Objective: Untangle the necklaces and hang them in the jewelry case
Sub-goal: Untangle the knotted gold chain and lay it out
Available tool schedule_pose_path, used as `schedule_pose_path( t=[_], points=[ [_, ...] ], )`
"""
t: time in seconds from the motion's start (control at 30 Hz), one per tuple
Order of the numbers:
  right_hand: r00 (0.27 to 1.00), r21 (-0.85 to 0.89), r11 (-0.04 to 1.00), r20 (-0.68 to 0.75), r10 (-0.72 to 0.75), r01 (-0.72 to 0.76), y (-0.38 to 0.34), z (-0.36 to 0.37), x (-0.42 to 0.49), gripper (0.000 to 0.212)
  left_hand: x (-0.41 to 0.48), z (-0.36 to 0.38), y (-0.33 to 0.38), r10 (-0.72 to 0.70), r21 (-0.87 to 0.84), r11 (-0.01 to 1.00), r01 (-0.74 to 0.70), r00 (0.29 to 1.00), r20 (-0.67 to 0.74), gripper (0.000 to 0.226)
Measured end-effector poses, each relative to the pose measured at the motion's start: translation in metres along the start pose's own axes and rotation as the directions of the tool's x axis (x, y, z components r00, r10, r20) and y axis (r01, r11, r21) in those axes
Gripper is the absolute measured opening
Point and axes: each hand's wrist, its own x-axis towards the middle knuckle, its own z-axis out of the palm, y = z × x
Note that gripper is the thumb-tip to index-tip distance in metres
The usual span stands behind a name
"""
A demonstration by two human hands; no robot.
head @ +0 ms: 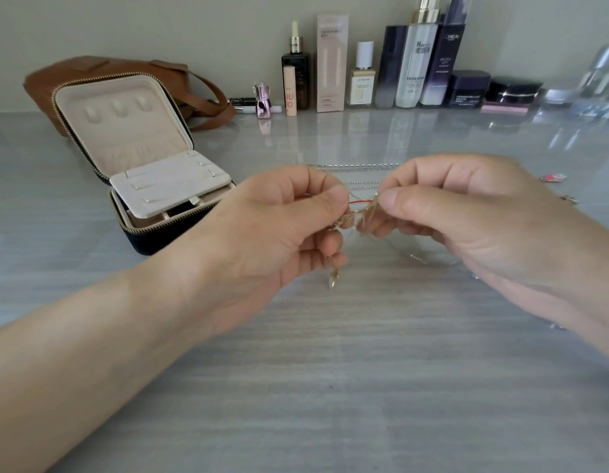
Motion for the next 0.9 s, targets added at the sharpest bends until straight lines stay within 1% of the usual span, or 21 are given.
schedule_pose_path(
  t=[0.07,0.17,0.3,0.43,0.5,0.63,0.8,0.9],
  points=[
    [0.999,0.062,0.998,0.035,0.013,-0.015,0.0013,0.0007,0.0012,0.009,-0.001,0.0008,0.0005,-0.009,-0.01,1.0,0.009,1.0,0.003,0.01],
    [0.998,0.088,0.996,0.055,0.025,-0.03,0.0025,0.001,0.002,0.013,-0.0028,0.0014,0.0024,-0.021,-0.011,1.0,0.021,1.0,-0.013,0.013],
    [0.998,0.042,0.999,0.067,0.011,-0.014,0.0018,0.0017,0.0011,0.012,-0.005,0.0014,0.0054,-0.028,-0.012,1.0,0.028,0.999,-0.036,0.016],
    [1.0,-0.02,0.999,0.004,-0.028,0.028,0.0004,0.0021,-0.001,0.001,-0.0055,0.0007,0.0061,-0.017,0.022,1.0,0.017,0.999,-0.042,0.018],
    [0.999,-0.028,0.999,-0.021,-0.041,0.041,0.0,0.0019,-0.0014,0.006,-0.0058,0.0011,0.0063,-0.015,0.036,0.999,0.016,0.999,-0.038,0.018],
    [0.998,-0.01,0.998,-0.007,-0.067,0.067,0.0012,0.0031,-0.0008,0.007,-0.007,0.0019,0.0064,-0.008,0.083,0.997,0.01,1.0,-0.028,0.018],
    [0.999,-0.013,0.999,0.01,-0.052,0.052,0.0014,0.005,-0.0017,0.008,-0.0074,0.0007,0.0065,0.004,0.116,0.993,-0.004,1.0,0.004,0.019],
    [0.999,0.052,0.998,0.038,-0.037,0.035,0.0015,0.0063,-0.0015,0.01,-0.0078,0.0013,0.0066,0.013,0.101,0.995,-0.018,0.999,0.043,0.015]
  ],
)
